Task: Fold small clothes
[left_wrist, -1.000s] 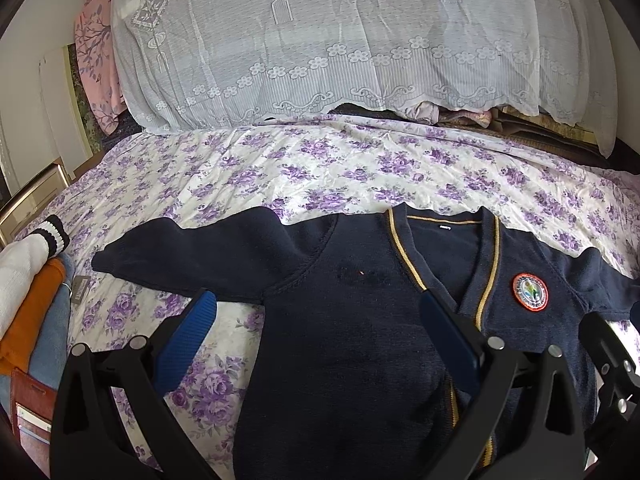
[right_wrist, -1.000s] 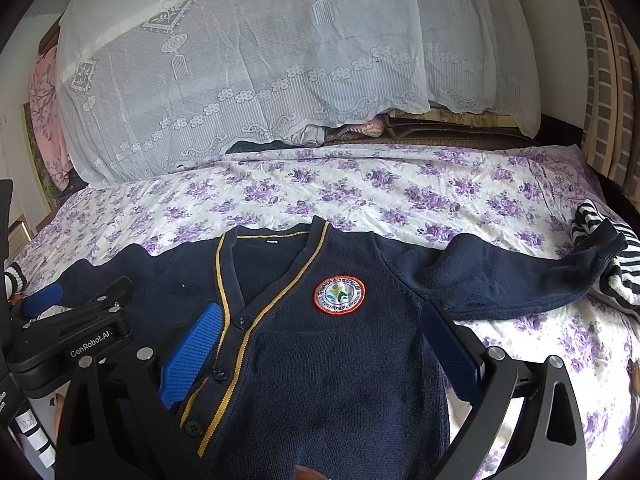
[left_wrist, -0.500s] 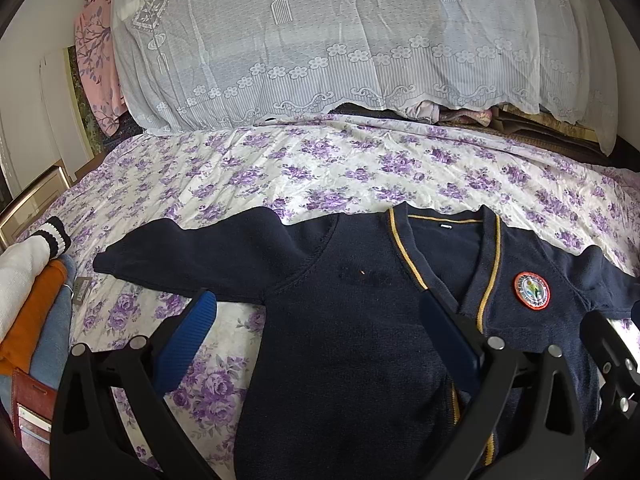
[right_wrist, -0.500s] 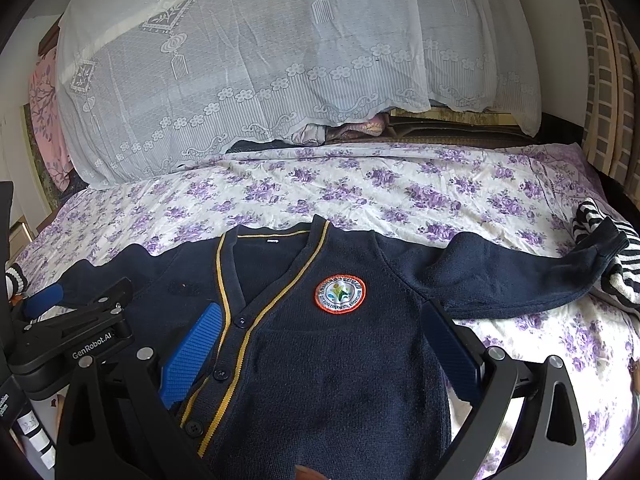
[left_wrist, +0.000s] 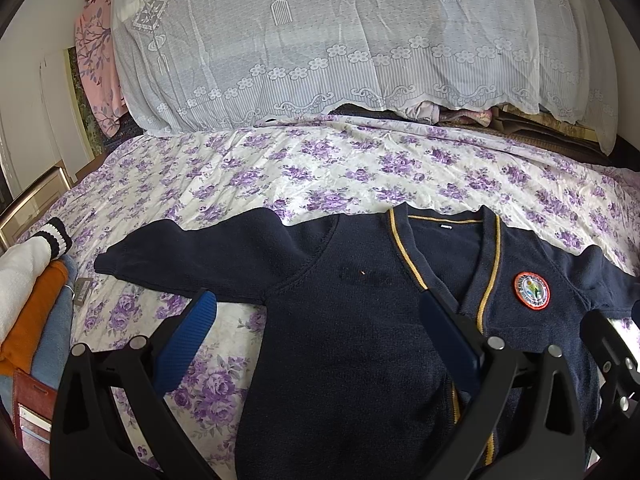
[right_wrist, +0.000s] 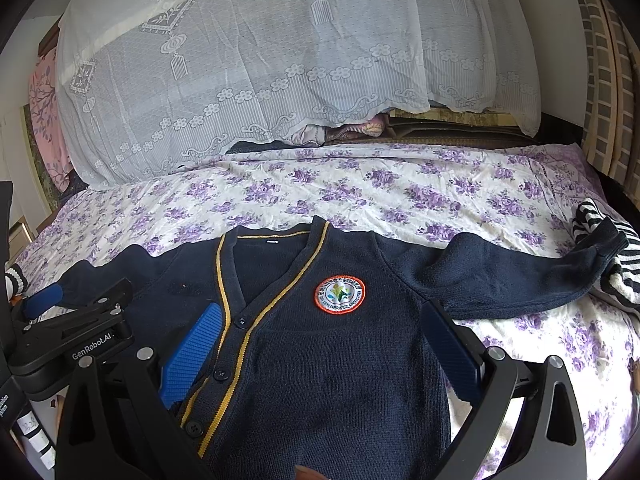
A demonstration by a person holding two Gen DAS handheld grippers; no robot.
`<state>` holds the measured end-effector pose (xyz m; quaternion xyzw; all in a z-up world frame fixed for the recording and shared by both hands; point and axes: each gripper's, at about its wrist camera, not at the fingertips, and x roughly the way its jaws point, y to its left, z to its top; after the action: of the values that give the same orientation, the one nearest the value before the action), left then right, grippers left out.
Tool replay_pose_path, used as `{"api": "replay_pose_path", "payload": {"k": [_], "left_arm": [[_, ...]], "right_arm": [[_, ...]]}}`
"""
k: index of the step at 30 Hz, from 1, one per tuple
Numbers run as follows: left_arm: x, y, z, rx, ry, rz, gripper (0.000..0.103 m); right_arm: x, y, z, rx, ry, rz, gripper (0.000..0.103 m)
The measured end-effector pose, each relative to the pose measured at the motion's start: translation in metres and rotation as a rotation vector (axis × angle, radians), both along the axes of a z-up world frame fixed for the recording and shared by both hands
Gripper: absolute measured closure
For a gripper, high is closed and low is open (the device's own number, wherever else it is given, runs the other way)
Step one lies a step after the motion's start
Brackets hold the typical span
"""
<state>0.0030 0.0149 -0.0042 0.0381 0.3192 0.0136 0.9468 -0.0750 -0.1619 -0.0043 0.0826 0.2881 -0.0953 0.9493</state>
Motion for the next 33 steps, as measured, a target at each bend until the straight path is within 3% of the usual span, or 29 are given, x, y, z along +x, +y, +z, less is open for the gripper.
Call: {"api": "replay_pose_path", "payload": {"k": [20, 25, 33], "left_arm": [[0.001, -0.001, -0.003, -0.007, 0.017, -0.024, 0.004], [0.011, -0.007, -0.014, -0.030, 0.077, -0.050, 0.004], [0.031, -0.023, -0.050, -0.011, 0.222, -0.118, 0.005]], "right_arm": [[0.000, -0.004, 0.000, 0.008, -0.001, -0.023, 0.003], [-0.003, -0.024, 0.003, 0.021, -0.014, -0.070, 0.003], [-0.016, -0.092, -0.034, 0.161, 0.112, -0.200, 0.003]]}}
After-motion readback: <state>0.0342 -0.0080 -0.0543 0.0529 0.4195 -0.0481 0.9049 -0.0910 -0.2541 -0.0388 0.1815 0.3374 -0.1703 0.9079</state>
